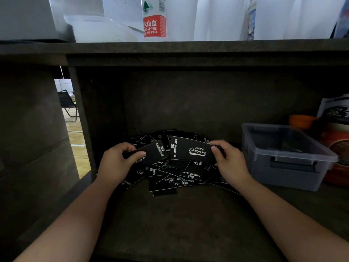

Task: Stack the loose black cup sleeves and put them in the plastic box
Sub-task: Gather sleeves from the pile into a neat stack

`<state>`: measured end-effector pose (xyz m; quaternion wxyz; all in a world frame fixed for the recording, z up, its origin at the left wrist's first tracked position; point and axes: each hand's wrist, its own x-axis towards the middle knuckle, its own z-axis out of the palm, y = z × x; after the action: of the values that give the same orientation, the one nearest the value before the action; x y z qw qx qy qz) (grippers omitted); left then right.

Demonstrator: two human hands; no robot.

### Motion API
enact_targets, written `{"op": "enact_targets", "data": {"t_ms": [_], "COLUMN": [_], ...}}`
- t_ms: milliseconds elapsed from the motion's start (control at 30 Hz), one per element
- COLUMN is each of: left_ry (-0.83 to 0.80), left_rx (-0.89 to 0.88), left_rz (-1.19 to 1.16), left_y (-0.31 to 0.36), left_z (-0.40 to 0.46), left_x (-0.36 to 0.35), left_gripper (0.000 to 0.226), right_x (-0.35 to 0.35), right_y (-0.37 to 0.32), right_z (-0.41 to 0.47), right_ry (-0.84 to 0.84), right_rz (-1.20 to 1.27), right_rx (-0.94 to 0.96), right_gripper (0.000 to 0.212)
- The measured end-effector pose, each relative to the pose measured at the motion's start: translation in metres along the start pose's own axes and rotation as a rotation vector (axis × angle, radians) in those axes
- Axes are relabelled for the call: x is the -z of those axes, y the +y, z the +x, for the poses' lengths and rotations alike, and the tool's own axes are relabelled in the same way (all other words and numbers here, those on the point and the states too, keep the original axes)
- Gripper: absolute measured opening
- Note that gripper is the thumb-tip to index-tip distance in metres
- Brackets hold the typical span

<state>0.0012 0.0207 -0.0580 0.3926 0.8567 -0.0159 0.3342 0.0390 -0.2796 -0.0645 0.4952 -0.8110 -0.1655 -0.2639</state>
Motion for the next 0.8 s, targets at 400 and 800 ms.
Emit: {"op": "enact_targets", "data": {"t_ms": [400,800], "left_ry": [0.140,-0.246], "left_rx": [-0.413,0.015], "left_rz": [0.155,0.450], "left_y": [-0.001,-0.013], "left_z": [0.003,0.002], "left_x": [-0.002,-0.013], "left_gripper": [0.019,0.066], "right_x": [0.002,0.004], "right_y": [0.003,0.008], "right_z": [0.001,0.005], "right_ry": [0.026,0.101], "right_rz": [0.010,0.028], "right_rx": [-0.050,-0.099], "right_gripper": [0.019,0.019]}}
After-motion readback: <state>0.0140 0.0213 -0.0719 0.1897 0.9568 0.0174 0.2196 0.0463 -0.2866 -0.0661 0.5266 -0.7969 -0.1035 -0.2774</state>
